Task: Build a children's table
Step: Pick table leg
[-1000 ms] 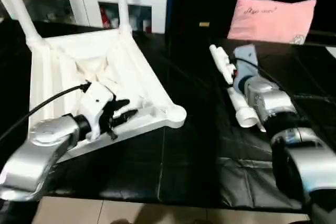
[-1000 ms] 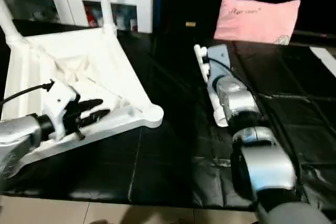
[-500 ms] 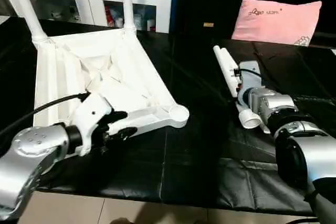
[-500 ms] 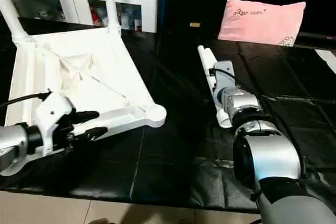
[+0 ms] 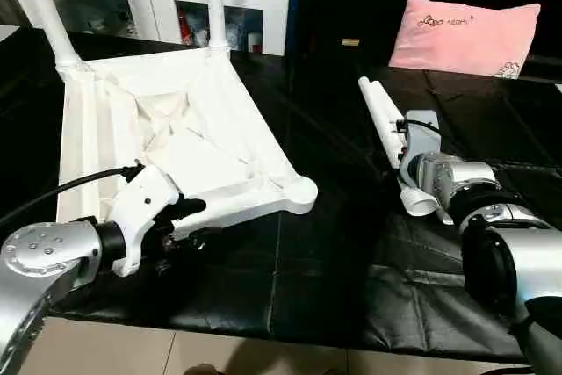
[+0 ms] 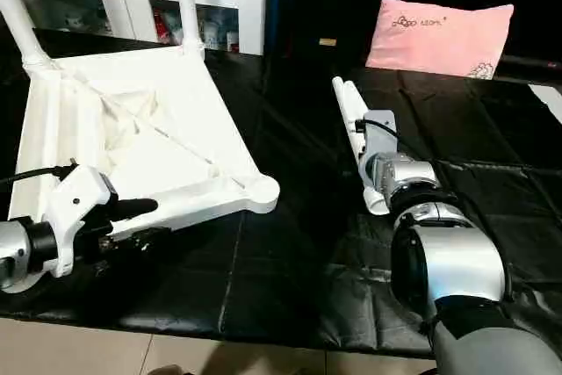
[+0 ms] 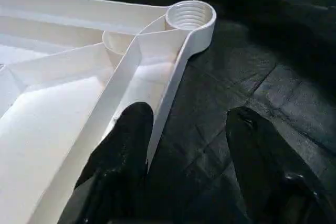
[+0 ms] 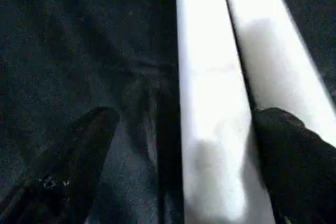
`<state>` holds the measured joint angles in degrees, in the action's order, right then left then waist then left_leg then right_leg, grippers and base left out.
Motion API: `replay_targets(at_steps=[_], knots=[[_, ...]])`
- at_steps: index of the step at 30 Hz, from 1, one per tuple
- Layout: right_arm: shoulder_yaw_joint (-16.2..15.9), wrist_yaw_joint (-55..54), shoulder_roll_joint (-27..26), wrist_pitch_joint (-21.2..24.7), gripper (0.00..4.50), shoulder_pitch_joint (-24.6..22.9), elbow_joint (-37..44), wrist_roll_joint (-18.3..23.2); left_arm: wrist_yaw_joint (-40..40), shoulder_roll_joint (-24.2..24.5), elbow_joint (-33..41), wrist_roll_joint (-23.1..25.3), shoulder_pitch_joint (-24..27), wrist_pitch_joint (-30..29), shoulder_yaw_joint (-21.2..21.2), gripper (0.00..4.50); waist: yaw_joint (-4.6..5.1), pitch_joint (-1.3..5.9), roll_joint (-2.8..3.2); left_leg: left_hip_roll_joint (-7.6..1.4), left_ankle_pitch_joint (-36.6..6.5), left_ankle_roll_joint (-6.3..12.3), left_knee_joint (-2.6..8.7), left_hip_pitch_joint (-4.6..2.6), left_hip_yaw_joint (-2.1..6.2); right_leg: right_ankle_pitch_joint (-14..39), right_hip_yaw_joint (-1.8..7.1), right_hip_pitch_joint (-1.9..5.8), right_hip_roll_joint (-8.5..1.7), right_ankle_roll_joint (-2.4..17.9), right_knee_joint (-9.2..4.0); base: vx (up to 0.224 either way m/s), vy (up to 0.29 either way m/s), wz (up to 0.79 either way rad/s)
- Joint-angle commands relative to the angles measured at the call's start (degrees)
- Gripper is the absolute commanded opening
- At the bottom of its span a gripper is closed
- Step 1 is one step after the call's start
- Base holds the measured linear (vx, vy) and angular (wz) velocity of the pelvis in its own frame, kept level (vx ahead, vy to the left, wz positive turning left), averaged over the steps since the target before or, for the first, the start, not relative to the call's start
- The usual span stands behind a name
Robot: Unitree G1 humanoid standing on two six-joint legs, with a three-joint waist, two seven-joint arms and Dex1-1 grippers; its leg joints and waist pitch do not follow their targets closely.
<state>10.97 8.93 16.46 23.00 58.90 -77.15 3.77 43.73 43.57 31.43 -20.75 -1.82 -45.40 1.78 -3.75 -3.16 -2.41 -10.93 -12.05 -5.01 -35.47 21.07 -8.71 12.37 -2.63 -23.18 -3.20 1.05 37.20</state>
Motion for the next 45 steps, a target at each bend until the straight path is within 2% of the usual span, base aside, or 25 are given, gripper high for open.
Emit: replay_targets(at_steps=[1,3,5,6,10,12,21,27,35,39,40,41,42,43,45], knots=[[0.9,-0.3,0.6,2.5,4.31,0.7,-0.7,0.5,0.4,0.6,1.8,-0.8,0.0,-0.6,0.4,2.56,-0.32,3.54,0.36,-1.17,-4.2,-0.45,4.03,-0.02,-0.56,1.0,2.30,3.16,-3.56,13.1,-3.24,0.000,0.000,0.00],[0.9,-0.3,0.6,2.9,4.20,0.6,-0.8,0.5,0.4,0.6,2.0,-0.8,0.1,-0.6,0.3,2.56,-0.39,3.53,0.49,-1.23,-4.6,-0.72,4.08,-0.11,-0.52,1.4,2.27,3.09,-3.57,13.1,-3.26,0.000,0.000,0.00],[1.6,-0.1,0.6,3.7,3.95,0.4,-0.9,1.0,0.3,0.7,2.2,-0.9,0.3,-0.5,0.2,2.56,-0.43,3.51,0.08,-1.24,-4.7,-0.82,4.10,-0.07,-0.58,1.8,2.29,3.14,-3.60,12.8,-3.33,0.000,0.000,0.00],[1.8,0.0,0.5,3.9,3.82,0.4,-0.9,1.1,0.3,0.8,2.3,-0.9,0.4,-0.6,0.2,2.56,-0.50,3.47,0.22,-1.24,-5.1,-0.99,4.13,-0.11,-0.55,2.5,2.31,3.07,-3.63,12.6,-3.35,0.000,0.000,0.00],[2.9,0.3,0.4,4.6,3.61,0.4,-0.8,1.3,0.2,1.1,2.2,-1.0,0.4,-0.5,0.2,2.56,-0.72,3.45,0.13,-1.28,-5.8,-1.51,4.20,-0.24,-0.56,3.2,2.31,2.94,-3.61,12.1,-3.41,0.000,0.000,0.00],[2.8,0.8,0.4,4.9,3.32,0.4,-0.7,1.5,0.2,1.2,2.0,-1.0,0.3,-0.3,0.2,2.56,-0.79,3.48,0.02,-1.28,-5.7,-1.61,4.22,-0.23,-0.55,2.9,2.30,2.98,-3.59,12.1,-3.38,0.000,0.000,0.00],[3.2,1.4,0.3,5.2,2.61,0.4,-0.5,0.9,-0.5,0.9,1.2,-0.7,-0.9,0.0,-0.7,2.56,-1.20,3.45,-0.02,-1.32,-6.3,-2.12,4.29,-0.28,-0.52,3.8,2.32,2.91,-3.65,11.7,-3.47,0.000,0.000,0.00],[3.4,1.5,0.2,4.9,2.01,0.3,-0.4,0.7,-0.7,0.5,-0.5,0.1,-2.4,0.9,-1.7,2.56,-1.27,3.53,0.02,-1.23,-5.5,-2.14,4.25,-0.21,-0.52,2.5,2.30,2.96,-3.59,11.8,-3.34,0.000,0.000,0.00],[4.7,1.6,0.2,4.5,1.83,0.5,-0.3,1.8,-1.9,-1.8,-3.4,0.5,-5.2,2.0,-2.4,2.56,-1.28,3.70,0.12,-1.23,-4.5,-2.24,4.15,-0.22,-0.56,0.8,2.34,3.13,-3.65,12.2,-3.18,0.000,0.000,0.00],[5.5,2.2,0.4,3.9,1.83,1.1,0.1,2.7,-4.5,-5.5,-6.8,0.4,-8.4,2.2,-2.7,2.56,-1.30,3.86,0.27,-1.18,-3.8,-2.03,4.02,-0.32,-0.63,-1.2,2.32,3.21,-3.52,12.8,-3.08,0.000,0.000,0.00],[5.6,2.9,0.5,3.7,1.82,1.2,0.4,2.9,-5.6,-7.0,-8.6,0.8,-9.9,2.8,-3.0,2.56,-1.13,3.94,0.53,-1.16,-3.5,-1.94,3.90,-0.24,-0.63,-2.3,2.34,3.32,-3.48,13.1,-3.00,0.000,0.000,0.00],[5.9,3.5,0.6,3.5,1.82,1.4,0.7,3.3,-6.3,-8.1,-9.7,1.1,-10.9,3.2,-3.4,2.56,-1.13,3.94,0.53,-1.16,-3.5,-1.94,3.90,-0.24,-0.63,-2.3,2.34,3.32,-3.48,13.1,-3.00,0.000,0.000,0.00],[6.3,4.1,0.7,3.5,1.82,1.5,1.0,3.8,-7.1,-9.3,-11.0,1.4,-12.0,3.7,-3.6,2.56,-1.19,3.94,0.66,-1.11,-4.0,-1.52,3.84,-0.44,-0.75,-2.3,2.38,3.20,-3.43,13.4,-3.20,0.000,0.000,0.00],[7.2,5.6,0.8,1.8,1.82,1.4,1.9,4.9,-8.4,-11.3,-13.2,2.1,-14.1,4.3,-4.2,2.56,-1.20,4.05,0.96,-1.19,-3.9,-1.49,3.84,-0.33,-0.62,-2.7,2.36,3.41,-3.54,13.8,-3.04,0.000,0.000,0.00],[8.8,6.5,0.6,-0.4,1.82,1.1,2.8,6.5,-9.5,-12.8,-15.1,2.7,-15.6,4.9,-4.5,2.56,-1.16,4.13,0.75,-1.25,-3.5,-1.27,3.79,-0.25,-0.62,-3.7,2.34,3.55,-3.60,14.0,-2.99,0.000,0.000,0.00]])
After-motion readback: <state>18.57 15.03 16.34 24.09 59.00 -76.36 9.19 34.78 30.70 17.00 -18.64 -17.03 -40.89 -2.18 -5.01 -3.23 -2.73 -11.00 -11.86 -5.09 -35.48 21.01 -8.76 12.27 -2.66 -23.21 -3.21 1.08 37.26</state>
